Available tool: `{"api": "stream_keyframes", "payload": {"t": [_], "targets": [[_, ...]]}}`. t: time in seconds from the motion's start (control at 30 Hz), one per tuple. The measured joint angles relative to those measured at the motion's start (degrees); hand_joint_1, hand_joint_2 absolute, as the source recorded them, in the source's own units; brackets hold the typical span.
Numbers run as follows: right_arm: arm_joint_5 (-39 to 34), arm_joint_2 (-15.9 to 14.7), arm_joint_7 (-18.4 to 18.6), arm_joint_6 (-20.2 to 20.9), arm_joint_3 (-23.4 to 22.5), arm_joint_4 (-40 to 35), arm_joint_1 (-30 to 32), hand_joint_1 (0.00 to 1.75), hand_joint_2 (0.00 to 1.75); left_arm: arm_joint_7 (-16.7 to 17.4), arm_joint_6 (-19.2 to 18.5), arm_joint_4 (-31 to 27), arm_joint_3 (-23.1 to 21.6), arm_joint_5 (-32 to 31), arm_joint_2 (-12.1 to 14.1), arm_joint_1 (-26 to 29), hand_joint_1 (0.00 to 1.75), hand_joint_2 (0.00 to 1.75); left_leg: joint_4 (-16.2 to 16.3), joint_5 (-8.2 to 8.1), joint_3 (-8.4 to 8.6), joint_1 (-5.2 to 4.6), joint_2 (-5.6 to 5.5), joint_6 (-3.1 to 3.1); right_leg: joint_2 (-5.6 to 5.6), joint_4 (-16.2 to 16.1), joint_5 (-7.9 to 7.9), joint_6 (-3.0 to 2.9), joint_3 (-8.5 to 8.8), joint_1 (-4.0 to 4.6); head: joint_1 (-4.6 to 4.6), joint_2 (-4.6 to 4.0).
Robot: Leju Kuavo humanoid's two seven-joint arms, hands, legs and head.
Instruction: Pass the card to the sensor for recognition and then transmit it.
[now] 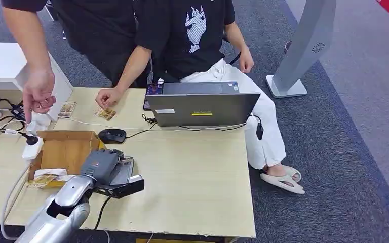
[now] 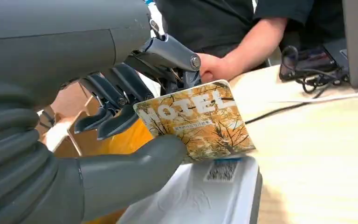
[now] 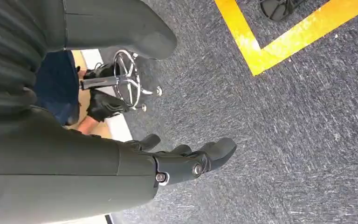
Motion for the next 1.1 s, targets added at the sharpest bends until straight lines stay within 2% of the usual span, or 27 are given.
{"api": "stream_keyframes", "payload": {"t": [0.83, 1.1], "targets": [[0.68, 0.00, 0.00, 0.13, -0.04, 0.00, 0.00, 0.00, 1.75, 0.00, -0.13, 2.38, -0.76, 0.07, -0.35, 0.04, 1.75, 1.75, 0.00, 0.00, 0.02, 0.01, 0.00, 0.00, 0.00, 0.02, 0.00, 0.00, 0.02, 0.01, 0.02, 0.00], [1.49, 0.00, 0.00, 0.15, -0.74, 0.00, -0.02, 0.00, 1.75, -0.02, 2.05, 4.92, -1.53, 0.72, -1.49, -0.23, 1.75, 1.75, 0.00, 0.01, 0.12, -0.01, -0.05, 0.00, -0.06, 0.02, -0.01, 0.01, 0.13, -0.01, 0.00, 0.00]]}}
